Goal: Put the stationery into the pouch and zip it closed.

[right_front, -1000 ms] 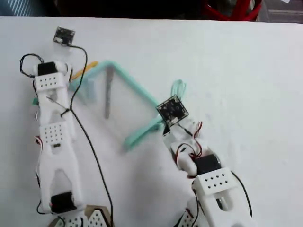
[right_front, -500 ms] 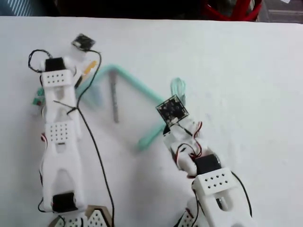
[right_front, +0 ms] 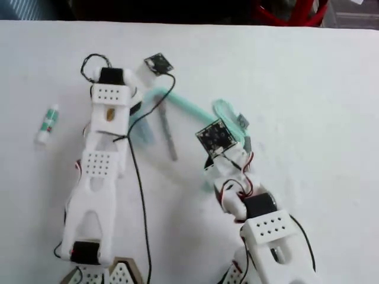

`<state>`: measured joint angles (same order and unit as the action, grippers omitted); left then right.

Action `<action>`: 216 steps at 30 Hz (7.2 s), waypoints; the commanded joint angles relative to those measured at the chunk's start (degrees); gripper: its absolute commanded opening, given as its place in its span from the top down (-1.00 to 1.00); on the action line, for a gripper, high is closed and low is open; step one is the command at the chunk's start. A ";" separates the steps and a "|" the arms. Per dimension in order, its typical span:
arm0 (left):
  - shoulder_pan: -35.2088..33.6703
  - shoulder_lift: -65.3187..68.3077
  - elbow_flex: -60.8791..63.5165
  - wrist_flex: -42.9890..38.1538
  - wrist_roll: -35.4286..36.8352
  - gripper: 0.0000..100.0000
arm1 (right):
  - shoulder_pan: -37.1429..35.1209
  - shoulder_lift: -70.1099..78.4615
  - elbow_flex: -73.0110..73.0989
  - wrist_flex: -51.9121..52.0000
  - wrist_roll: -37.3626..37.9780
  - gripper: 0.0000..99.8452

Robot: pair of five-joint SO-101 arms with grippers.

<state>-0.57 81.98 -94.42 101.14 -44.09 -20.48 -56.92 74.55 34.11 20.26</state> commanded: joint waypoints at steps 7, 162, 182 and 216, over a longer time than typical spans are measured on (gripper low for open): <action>1.63 -14.55 0.79 1.23 10.20 0.95 | 4.79 -0.40 -1.49 -0.48 -0.88 0.95; -4.62 -88.75 134.59 -69.98 35.43 0.66 | -0.40 28.35 -16.35 15.96 -25.85 0.38; -3.91 -88.66 135.03 -71.03 35.16 0.66 | -8.22 21.76 -12.04 16.31 -23.21 0.60; -6.02 -68.09 111.74 -57.76 36.57 0.66 | -11.74 21.23 -10.46 9.80 -19.08 0.59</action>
<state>-6.29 13.67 18.20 42.68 -6.99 -33.14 -33.54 64.88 46.07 0.66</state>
